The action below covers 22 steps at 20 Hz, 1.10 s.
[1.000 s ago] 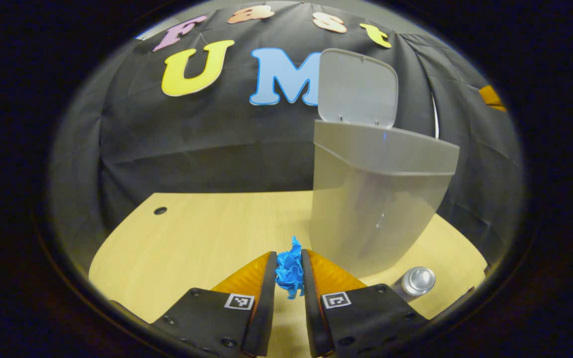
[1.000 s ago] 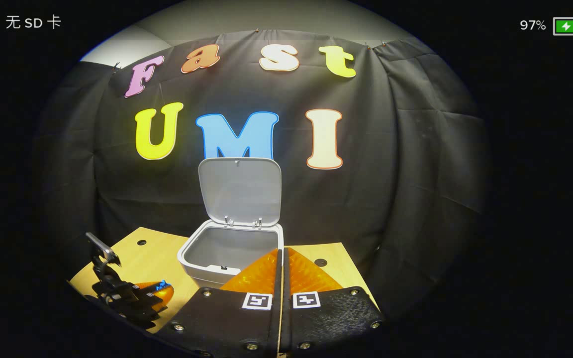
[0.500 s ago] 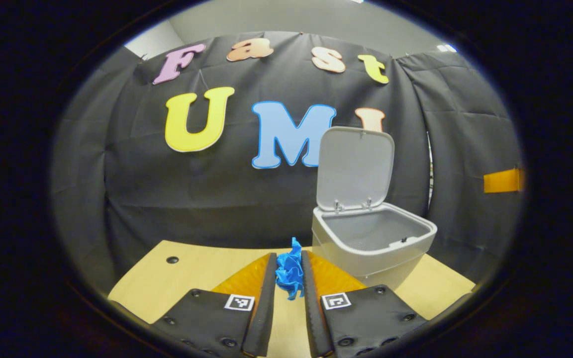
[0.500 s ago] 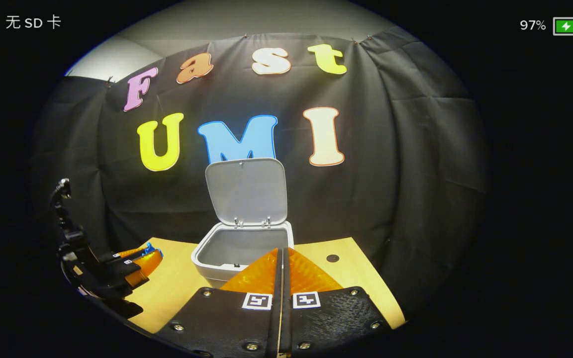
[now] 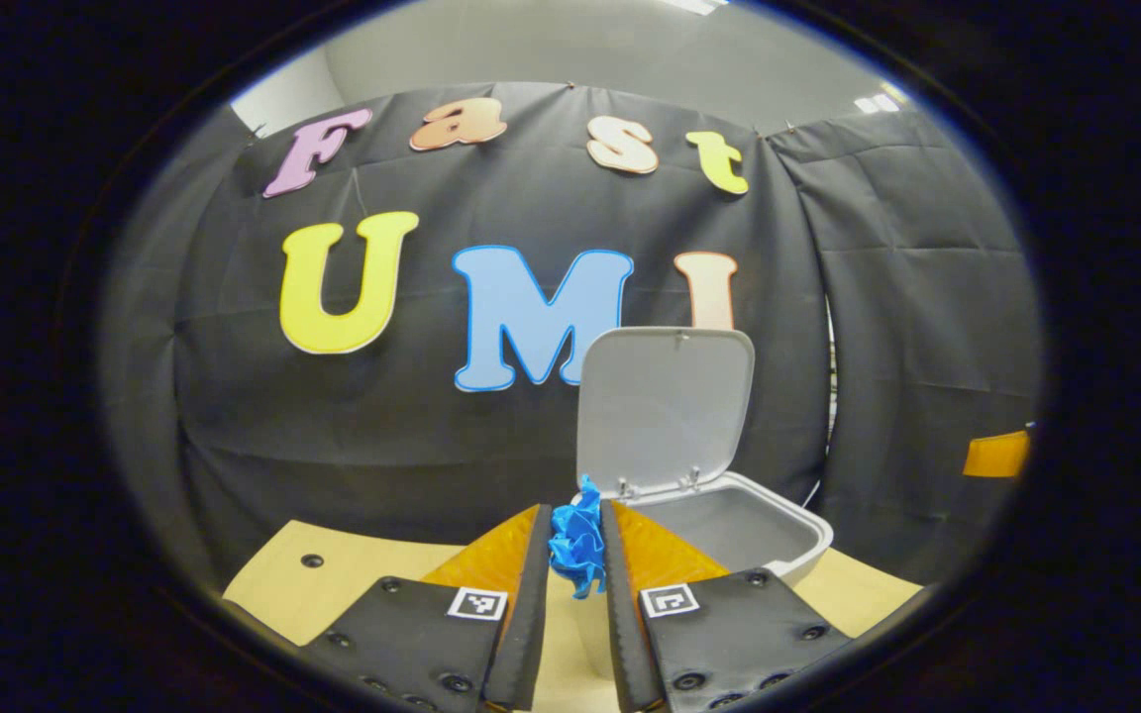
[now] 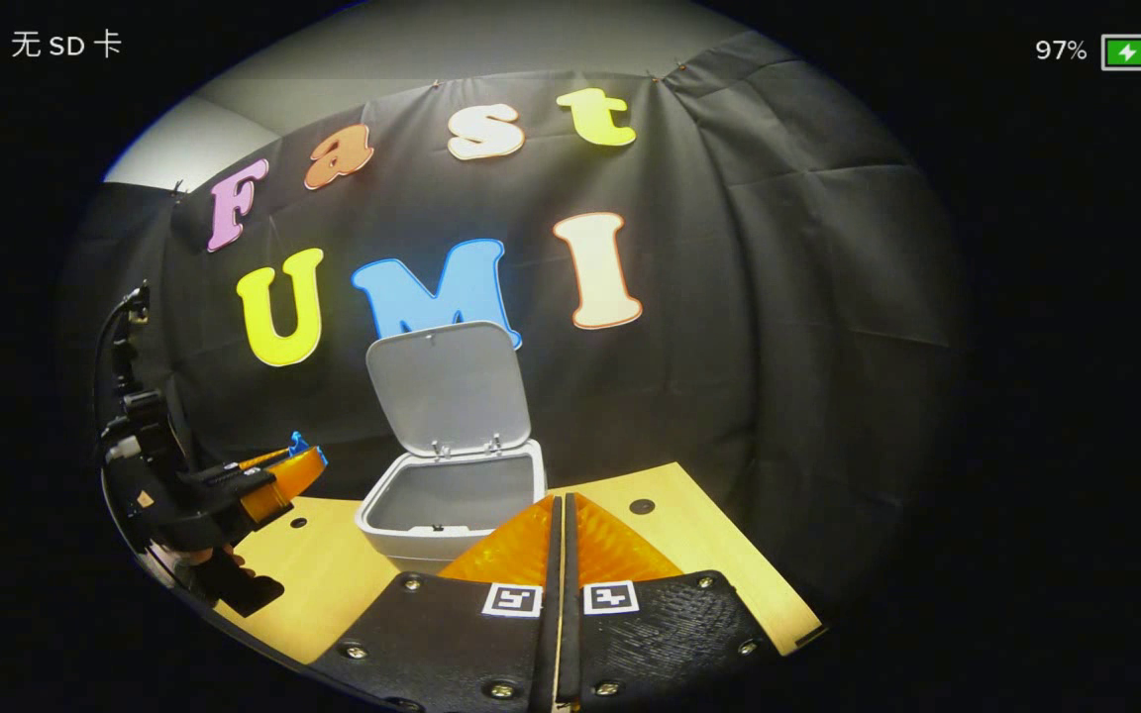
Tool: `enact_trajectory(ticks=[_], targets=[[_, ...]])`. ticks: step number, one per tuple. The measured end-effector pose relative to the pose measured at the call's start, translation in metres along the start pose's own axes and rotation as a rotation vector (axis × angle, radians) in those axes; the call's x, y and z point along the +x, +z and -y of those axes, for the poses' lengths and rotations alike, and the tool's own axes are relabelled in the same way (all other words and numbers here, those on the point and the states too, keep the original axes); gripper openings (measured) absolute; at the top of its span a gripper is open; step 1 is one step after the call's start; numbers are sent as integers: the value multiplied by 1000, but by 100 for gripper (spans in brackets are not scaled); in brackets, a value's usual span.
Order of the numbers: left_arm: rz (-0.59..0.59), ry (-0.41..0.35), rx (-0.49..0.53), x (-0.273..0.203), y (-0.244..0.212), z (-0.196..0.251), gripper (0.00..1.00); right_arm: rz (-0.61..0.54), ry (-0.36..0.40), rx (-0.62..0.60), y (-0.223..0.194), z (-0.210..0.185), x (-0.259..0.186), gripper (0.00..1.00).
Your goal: Press the lid of the desktop garbage bin to open it, pick up the crumpled paper on the desktop and throw it into the bin, then pick up the pop can on the desktop and drop it into the bin, and finally close the garbage bin lid.
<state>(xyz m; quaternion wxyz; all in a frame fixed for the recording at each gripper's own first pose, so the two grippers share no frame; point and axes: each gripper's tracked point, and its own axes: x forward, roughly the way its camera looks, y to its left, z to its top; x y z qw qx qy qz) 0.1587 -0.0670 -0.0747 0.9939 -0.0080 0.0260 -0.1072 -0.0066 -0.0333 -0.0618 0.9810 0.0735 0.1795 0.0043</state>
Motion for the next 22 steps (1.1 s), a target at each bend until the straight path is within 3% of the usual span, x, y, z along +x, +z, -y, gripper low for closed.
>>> enact_trajectory(ticks=[4, 12, 18, 22], targets=[[23, -53, 35, 25, 12, 30, 37, 8, -61, 18, -1, 25, -10, 1], [-20, -94, 52, 66, -5, 53, 40, -5, -160, 53, -10, 66, -30, 2], [-48, -81, 47, 74, -15, 52, 96, -15, -167, 60, -15, 68, -28, 2], [-43, -74, 61, 71, -12, 48, 96, -21, -149, 59, -17, 60, -23, 2]])
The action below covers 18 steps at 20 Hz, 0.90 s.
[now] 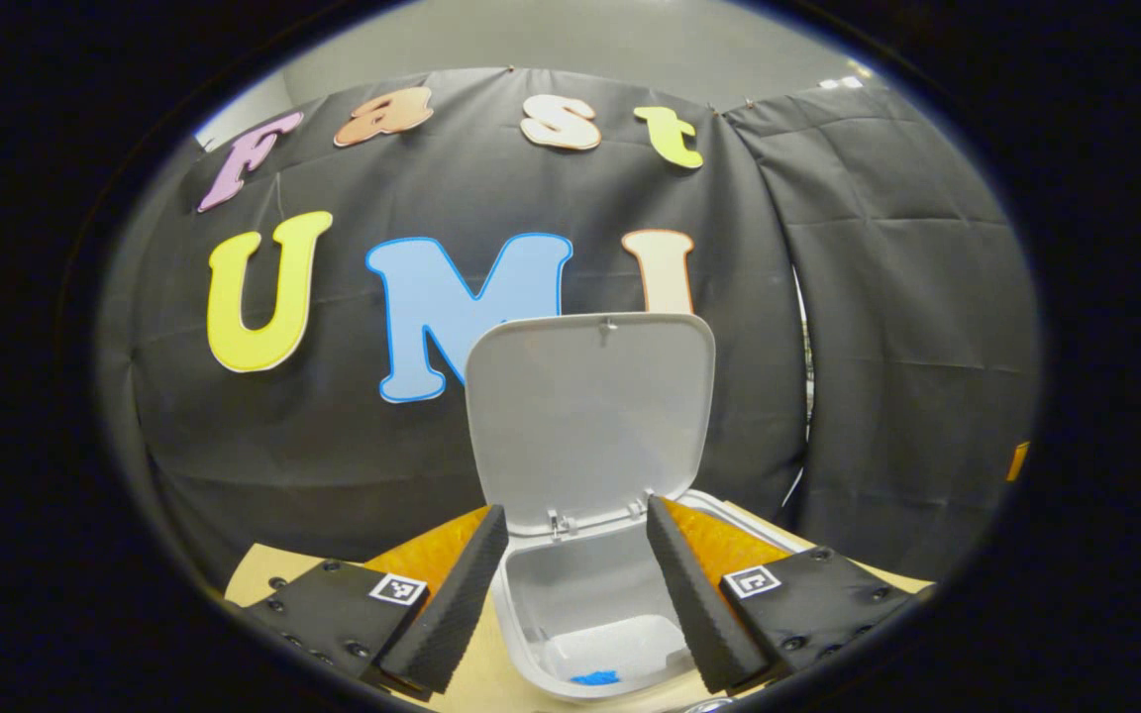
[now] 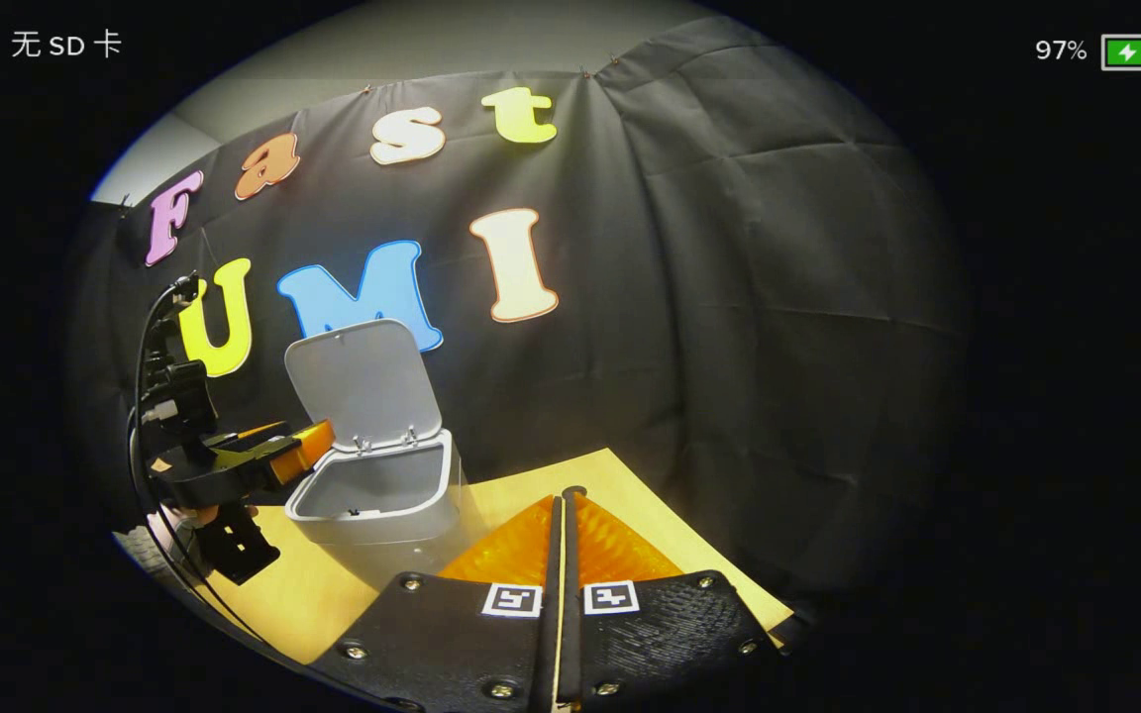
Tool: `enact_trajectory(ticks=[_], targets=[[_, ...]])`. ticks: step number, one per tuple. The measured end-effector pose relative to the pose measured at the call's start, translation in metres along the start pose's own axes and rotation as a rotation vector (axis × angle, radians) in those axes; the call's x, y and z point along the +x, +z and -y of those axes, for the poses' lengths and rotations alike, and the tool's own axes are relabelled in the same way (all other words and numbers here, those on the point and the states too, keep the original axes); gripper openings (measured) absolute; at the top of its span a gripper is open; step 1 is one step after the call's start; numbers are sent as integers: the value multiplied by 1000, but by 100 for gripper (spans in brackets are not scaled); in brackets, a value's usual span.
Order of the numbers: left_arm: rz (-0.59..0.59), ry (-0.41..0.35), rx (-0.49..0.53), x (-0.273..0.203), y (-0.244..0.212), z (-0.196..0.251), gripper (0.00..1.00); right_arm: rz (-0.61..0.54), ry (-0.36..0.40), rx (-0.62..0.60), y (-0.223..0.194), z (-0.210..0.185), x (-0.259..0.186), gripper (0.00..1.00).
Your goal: Press the lid of the desktop garbage bin to open it, pick up the crumpled paper on the desktop and throw it into the bin, then pick up the pop can on the desktop and drop it into the bin, and finally close the garbage bin lid.
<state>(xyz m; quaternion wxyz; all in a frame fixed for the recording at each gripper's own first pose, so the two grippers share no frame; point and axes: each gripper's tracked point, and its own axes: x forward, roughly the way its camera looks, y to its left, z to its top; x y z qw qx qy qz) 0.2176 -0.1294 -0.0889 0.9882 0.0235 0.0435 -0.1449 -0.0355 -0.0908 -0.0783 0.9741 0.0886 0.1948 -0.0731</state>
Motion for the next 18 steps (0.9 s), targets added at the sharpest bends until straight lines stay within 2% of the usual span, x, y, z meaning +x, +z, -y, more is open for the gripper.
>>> enact_trajectory(ticks=[8, 14, 18], targets=[[-8, 39, -21, -25, 3, -27, 96, -13, 38, 18, -10, -20, 7, 2], [-6, 87, -30, -53, 7, -53, 96, -16, 108, 41, -14, -43, 10, 4], [-7, 121, -47, -78, 9, -71, 96, -20, 142, 22, -17, -54, 16, 56]])
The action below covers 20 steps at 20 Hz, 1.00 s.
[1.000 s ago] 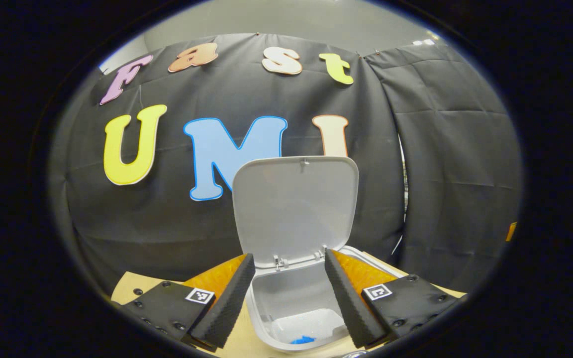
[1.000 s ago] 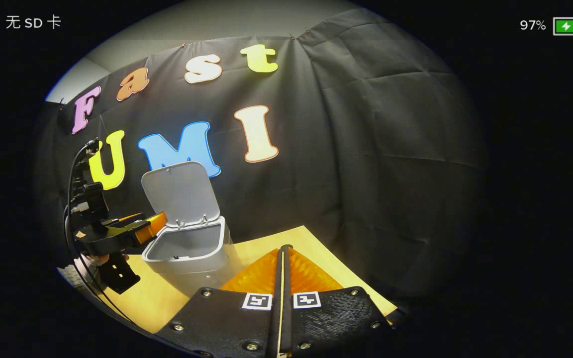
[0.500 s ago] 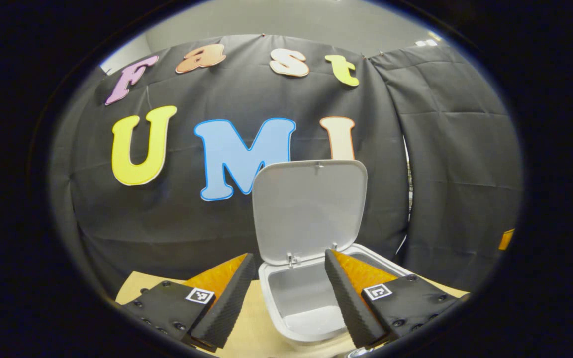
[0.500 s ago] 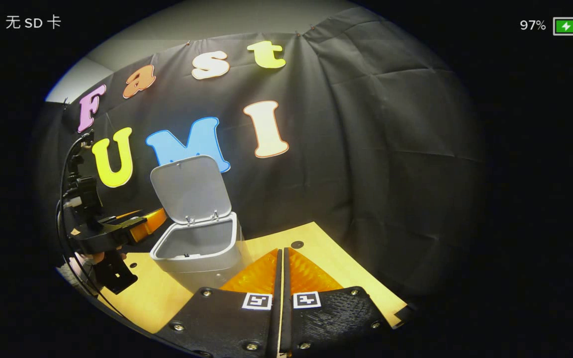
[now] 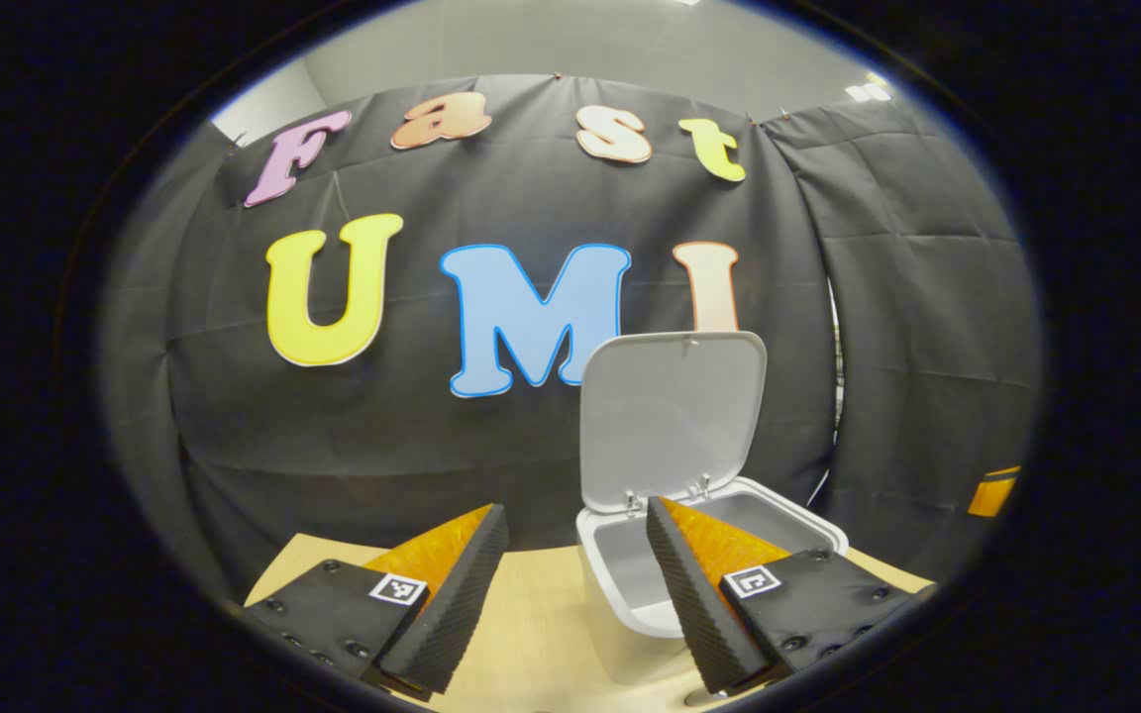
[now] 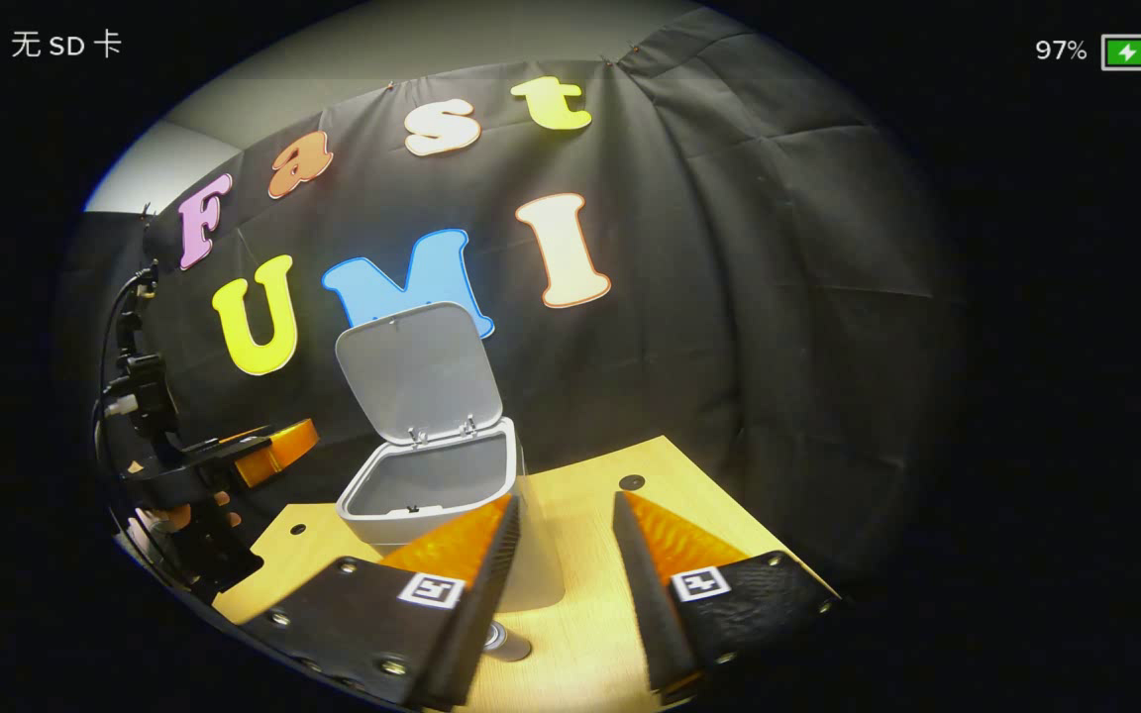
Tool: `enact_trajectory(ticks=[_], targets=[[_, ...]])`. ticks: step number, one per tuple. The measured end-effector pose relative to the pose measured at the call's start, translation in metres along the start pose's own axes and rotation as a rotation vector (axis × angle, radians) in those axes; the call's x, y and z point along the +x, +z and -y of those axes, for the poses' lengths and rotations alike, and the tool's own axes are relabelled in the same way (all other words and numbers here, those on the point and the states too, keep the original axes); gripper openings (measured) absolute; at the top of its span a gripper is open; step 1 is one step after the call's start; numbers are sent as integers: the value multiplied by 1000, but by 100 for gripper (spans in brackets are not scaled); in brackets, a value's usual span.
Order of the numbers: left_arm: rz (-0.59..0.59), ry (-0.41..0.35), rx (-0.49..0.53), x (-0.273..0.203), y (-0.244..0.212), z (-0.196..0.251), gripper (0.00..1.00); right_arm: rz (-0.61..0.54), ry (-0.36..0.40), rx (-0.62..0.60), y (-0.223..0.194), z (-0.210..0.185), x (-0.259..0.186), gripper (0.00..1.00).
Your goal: Press the lid of the desktop garbage bin to open it, pick up the crumpled paper on the desktop and throw it into the bin, then pick up the pop can on the desktop and drop it into the bin, and finally close the garbage bin lid.
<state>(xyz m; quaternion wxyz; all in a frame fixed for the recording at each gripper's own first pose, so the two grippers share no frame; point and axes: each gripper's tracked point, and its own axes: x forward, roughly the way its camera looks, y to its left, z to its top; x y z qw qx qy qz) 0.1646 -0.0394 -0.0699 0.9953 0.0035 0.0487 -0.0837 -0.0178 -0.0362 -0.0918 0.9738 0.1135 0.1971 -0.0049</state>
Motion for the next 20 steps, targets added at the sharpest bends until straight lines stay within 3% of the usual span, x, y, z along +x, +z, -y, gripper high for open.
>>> enact_trajectory(ticks=[1, 2, 3, 5, 11, 20], targets=[[2, 10, 0, -5, 1, -6, 96, -2, 5, -3, -1, -2, 1, 70], [3, 21, 0, -11, 2, -11, 96, -2, 21, -5, -1, -7, 1, 70], [4, 29, -1, -16, 2, -17, 96, -3, 30, -8, -2, -10, 4, 87], [5, 48, 1, -26, 4, -27, 96, -5, 43, -18, -4, -15, 6, 96], [6, 108, -3, -60, 5, -58, 96, -59, 93, -51, -30, -38, 19, 96], [-4, 202, -17, -100, 1, -102, 96, -202, 178, -179, -101, -74, 36, 98]])
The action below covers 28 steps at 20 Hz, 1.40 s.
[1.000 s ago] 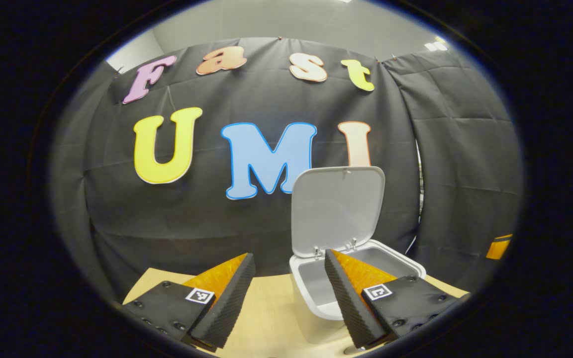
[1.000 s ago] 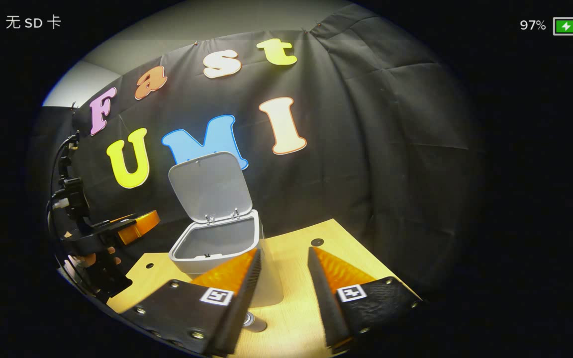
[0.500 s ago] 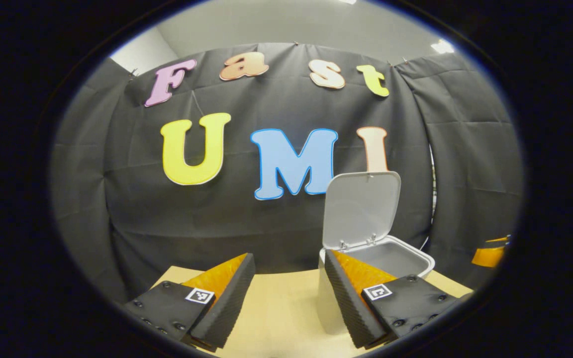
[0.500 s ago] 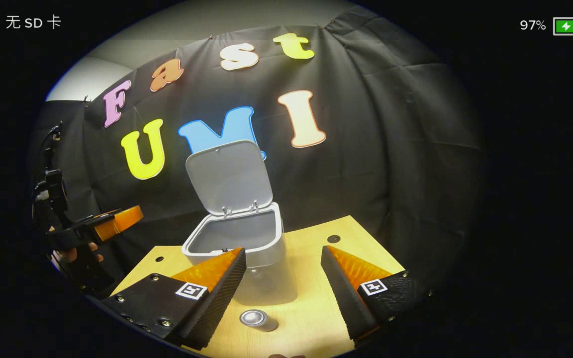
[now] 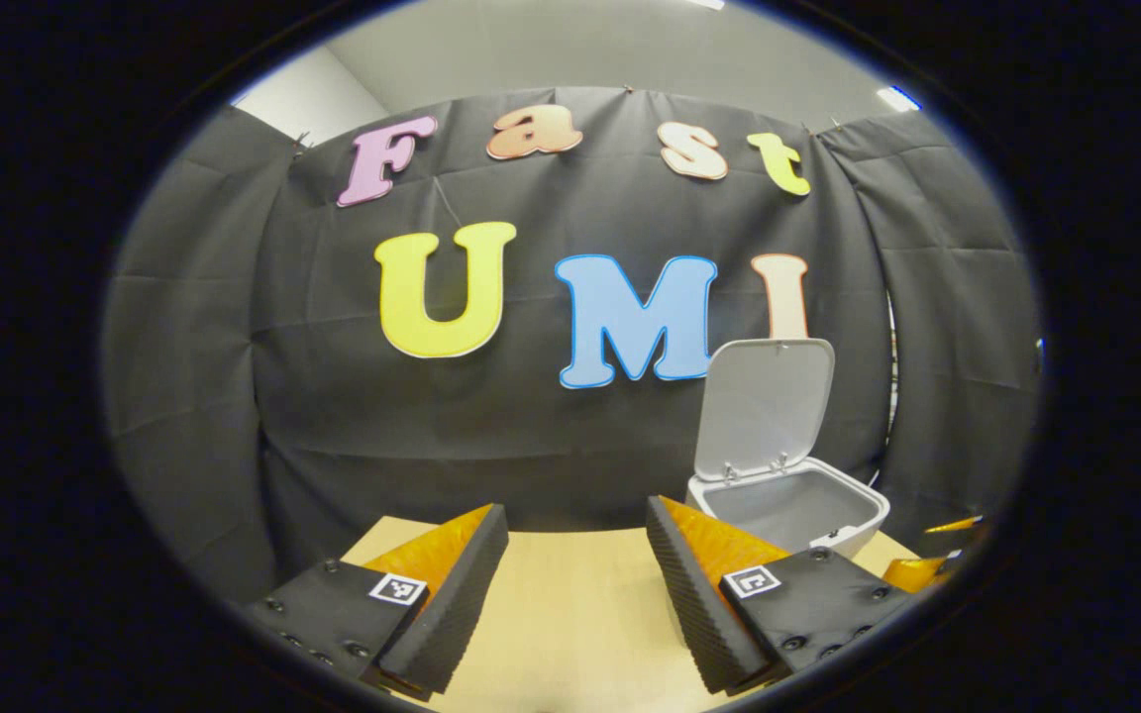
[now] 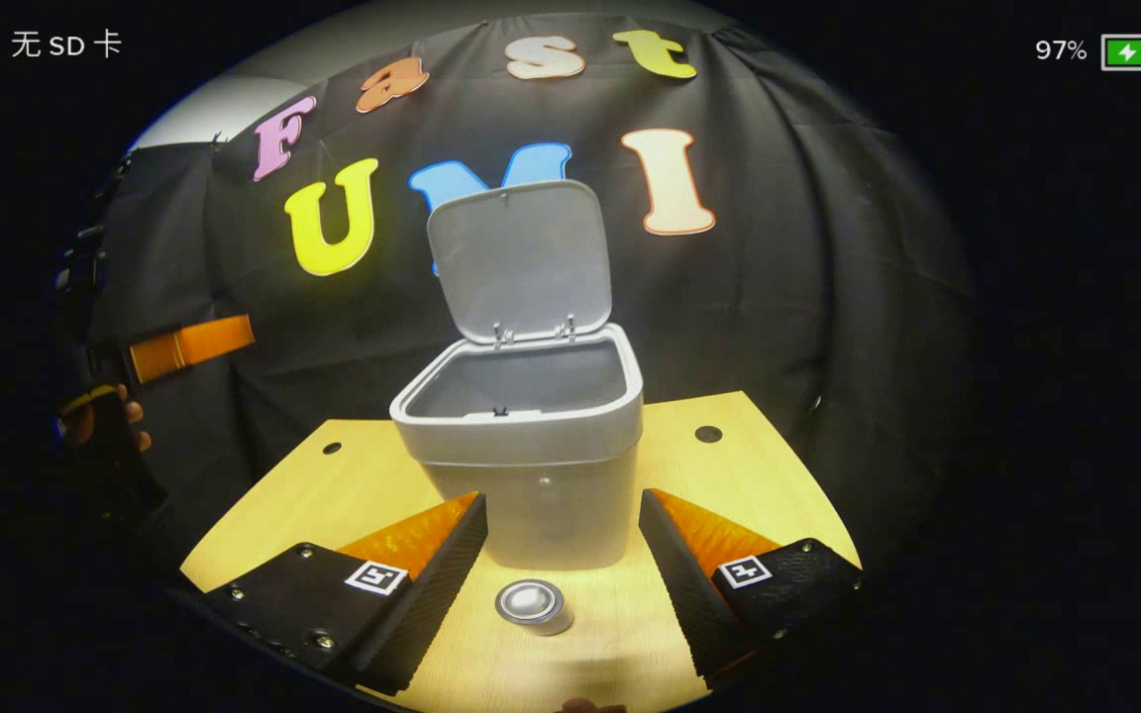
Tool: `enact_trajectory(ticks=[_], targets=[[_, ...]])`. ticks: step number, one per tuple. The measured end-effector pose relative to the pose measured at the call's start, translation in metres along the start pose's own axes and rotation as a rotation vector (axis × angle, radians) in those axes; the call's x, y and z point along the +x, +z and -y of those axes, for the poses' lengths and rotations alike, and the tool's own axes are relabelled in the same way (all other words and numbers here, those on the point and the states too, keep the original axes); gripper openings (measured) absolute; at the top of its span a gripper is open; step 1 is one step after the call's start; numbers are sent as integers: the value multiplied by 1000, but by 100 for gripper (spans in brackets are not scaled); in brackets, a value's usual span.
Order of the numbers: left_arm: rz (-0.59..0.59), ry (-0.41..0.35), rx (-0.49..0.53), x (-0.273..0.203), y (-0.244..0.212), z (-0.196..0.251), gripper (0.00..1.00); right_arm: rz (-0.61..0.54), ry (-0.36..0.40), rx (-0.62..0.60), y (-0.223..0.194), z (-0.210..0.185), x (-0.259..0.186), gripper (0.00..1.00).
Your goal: Press the lid of the desktop garbage bin to open it, pick up the crumpled paper on the desktop and throw it into the bin, then pick up the pop can on the desktop and drop it into the bin, and finally close the garbage bin lid.
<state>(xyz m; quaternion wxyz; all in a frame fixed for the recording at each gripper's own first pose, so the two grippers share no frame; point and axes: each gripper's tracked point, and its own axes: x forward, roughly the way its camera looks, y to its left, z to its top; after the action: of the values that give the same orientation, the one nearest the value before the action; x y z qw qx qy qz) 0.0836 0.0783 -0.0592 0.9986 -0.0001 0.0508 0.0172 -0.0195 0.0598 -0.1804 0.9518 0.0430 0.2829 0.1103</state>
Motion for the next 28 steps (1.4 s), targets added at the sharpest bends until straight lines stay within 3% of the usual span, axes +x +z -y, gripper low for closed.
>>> enact_trajectory(ticks=[11, 26, 28], targets=[[-16, 91, -19, -33, -7, -48, 96, -164, 46, -97, -67, -24, 38, 99], [-32, 191, -22, -59, -13, -107, 96, -345, 37, -182, -140, -24, 75, 99], [-36, 200, -28, -58, -15, -111, 96, -361, 31, -187, -143, -23, 79, 94]])
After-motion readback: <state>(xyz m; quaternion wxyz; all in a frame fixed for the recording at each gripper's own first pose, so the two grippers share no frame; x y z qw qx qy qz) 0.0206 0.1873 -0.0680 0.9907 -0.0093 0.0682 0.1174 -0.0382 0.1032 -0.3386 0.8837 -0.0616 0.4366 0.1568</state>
